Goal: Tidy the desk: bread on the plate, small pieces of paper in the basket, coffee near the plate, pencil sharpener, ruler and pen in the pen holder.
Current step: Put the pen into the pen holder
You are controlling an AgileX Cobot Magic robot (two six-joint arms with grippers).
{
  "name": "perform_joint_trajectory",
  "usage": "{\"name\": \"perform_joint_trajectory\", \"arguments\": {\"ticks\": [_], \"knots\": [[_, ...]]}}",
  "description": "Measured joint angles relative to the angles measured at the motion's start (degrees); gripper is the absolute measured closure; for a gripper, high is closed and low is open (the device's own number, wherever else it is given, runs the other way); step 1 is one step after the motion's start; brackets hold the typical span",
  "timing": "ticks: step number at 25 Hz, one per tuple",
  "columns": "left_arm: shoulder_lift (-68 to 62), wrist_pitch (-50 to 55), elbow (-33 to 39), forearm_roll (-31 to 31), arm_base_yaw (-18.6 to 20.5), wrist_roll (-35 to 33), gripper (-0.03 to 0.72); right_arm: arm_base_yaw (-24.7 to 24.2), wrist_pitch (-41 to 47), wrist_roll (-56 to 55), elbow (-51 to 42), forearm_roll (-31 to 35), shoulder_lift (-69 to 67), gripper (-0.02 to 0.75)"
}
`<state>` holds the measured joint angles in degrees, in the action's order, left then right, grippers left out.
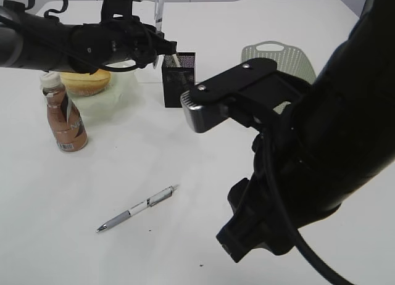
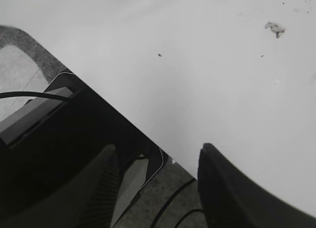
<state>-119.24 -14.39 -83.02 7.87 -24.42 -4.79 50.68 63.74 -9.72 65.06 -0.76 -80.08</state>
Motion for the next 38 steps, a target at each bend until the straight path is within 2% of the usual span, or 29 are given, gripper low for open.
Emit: {"name": "perform_joint_trajectory", "arguments": {"ticks": [12, 22, 38], "knots": [[-9.62, -2.32, -13.18, 0.17, 0.0, 5.16, 0.615, 0.0, -1.48, 0.0, 0.0, -1.11, 0.0, 0.354], [-16.58, -2.43, -21.18, 0.17, 0.0, 7.48, 0.615, 0.0, -1.51, 0.0, 0.0, -1.24, 0.0, 0.354], [-20.54, -2.43, -23.04, 0.17, 0.0, 7.58, 0.615, 0.0, -2.01, 0.0, 0.0, -1.39, 0.0, 0.354]]}}
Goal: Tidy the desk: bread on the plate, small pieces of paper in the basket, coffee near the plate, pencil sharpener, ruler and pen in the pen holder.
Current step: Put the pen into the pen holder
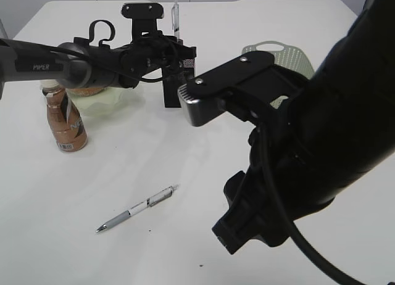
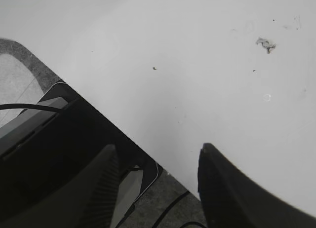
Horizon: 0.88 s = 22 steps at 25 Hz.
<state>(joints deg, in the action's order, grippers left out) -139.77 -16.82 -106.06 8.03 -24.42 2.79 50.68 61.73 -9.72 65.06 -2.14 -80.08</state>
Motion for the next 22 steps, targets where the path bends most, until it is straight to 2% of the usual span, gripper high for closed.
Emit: {"name": "perform_joint_trajectory", "arguments": {"ticks": [22], "knots": [[-2.53, -2.69, -1.21, -0.11, 0.0, 0.0, 0.615, 0.0, -0.83, 0.0, 0.0, -0.1, 0.0, 0.354]]}}
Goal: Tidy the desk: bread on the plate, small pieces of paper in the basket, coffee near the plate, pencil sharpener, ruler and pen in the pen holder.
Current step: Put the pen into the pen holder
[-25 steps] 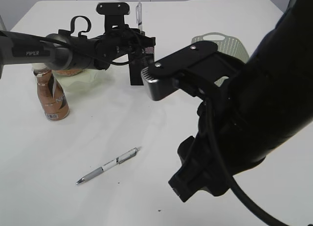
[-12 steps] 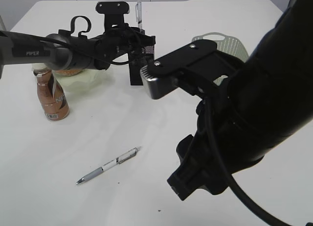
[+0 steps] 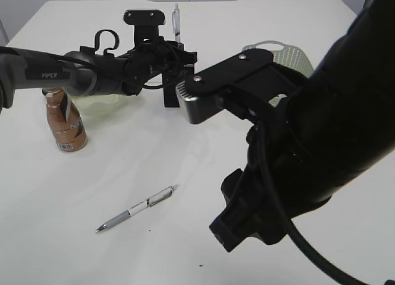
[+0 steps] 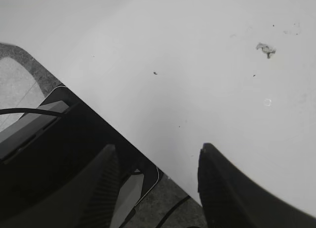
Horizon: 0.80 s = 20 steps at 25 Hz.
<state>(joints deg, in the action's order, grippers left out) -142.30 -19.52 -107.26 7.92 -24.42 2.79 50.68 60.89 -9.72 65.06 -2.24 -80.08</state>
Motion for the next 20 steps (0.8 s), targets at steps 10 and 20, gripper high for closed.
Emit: {"name": "perform_joint_trajectory", "arguments": {"ticks": [10, 20], "knots": [[-0.08, 0.0, -0.13, -0.78, 0.0, 0.98, 0.611, 0.0, -0.25, 0.0, 0.0, 0.0, 0.0, 0.354], [-0.08, 1.56, -0.25, -1.6, 0.0, 1.23, 0.573, 0.0, -0.37, 0.0, 0.0, 0.0, 0.0, 0.354]]}}
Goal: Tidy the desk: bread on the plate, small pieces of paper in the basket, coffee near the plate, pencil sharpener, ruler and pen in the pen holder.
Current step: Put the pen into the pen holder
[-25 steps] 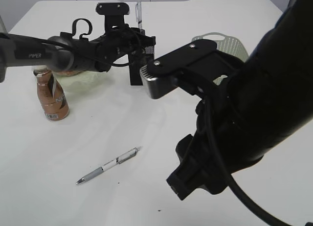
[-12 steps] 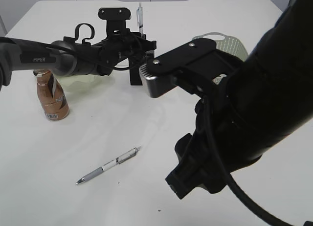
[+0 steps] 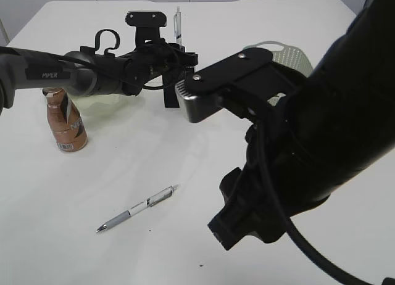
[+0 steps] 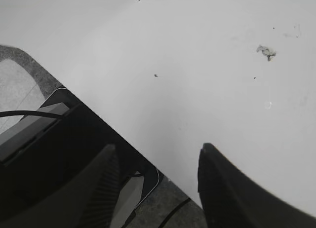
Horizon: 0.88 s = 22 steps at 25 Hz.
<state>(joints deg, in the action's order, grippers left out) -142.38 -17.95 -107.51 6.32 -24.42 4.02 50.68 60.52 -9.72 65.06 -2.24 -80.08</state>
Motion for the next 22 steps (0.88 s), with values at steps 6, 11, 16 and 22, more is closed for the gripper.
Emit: {"name": "perform_joint_trajectory", "arguments": {"ticks": [6, 11, 16, 22], "knots": [[0.0, 1.23, 0.0, -0.59, 0.0, 0.0, 0.489, 0.0, -1.14, 0.0, 0.0, 0.0, 0.0, 0.354], [0.0, 2.59, 0.0, -0.59, 0.0, 0.0, 0.45, 0.0, -1.38, 0.0, 0.0, 0.0, 0.0, 0.354], [0.74, 3.91, 0.0, -0.59, 0.0, 0.0, 0.447, 0.0, -1.38, 0.0, 0.0, 0.0, 0.0, 0.354], [6.17, 14.08, 0.0, -1.5, 0.0, 0.1, 0.447, 0.0, -1.38, 0.0, 0.0, 0.0, 0.0, 0.354]]}}
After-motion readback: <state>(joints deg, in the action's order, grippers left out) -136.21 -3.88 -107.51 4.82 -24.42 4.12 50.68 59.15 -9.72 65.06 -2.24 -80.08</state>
